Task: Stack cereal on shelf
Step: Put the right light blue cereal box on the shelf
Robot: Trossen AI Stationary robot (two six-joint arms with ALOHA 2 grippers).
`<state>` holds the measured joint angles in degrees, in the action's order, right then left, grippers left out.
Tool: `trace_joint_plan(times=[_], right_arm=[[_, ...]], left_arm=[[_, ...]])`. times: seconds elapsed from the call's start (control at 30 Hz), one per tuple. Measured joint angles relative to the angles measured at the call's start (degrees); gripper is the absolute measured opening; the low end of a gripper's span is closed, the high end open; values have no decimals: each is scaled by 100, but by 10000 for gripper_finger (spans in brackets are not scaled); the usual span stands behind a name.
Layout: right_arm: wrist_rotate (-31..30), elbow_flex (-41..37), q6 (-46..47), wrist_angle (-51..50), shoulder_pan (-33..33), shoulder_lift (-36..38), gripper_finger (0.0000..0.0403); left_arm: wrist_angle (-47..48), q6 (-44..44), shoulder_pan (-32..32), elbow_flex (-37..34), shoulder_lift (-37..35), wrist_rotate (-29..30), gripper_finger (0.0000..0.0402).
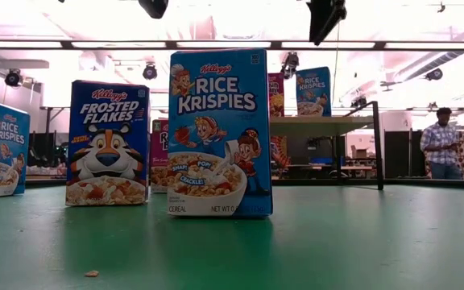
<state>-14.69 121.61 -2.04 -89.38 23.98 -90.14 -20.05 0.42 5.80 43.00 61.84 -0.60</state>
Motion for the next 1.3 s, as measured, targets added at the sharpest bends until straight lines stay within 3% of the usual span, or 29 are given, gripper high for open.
trace_joint_plan(times=[0.3, 0.47, 0.63, 0.83, 1.3], right_arm=[[-131, -838, 865, 751, -1136, 388, 151], [-1035, -1720, 1049, 1189, -1535, 435, 82], [-1567, -2843, 1003, 1733, -1572, 458, 18], [-2425, -3920, 651, 2485, -1500, 462, 11], [-2441, -4501, 31, 3284, -834, 471, 9]], left_arm=[[2, -30, 1, 0, 0, 0, 210], [2, -30, 2, 0, 0, 0, 210], [3, -30, 0, 0, 0, 0, 210], [2, -30, 0, 0, 0, 0, 210], [2, -30, 0, 0, 0, 0, 210]])
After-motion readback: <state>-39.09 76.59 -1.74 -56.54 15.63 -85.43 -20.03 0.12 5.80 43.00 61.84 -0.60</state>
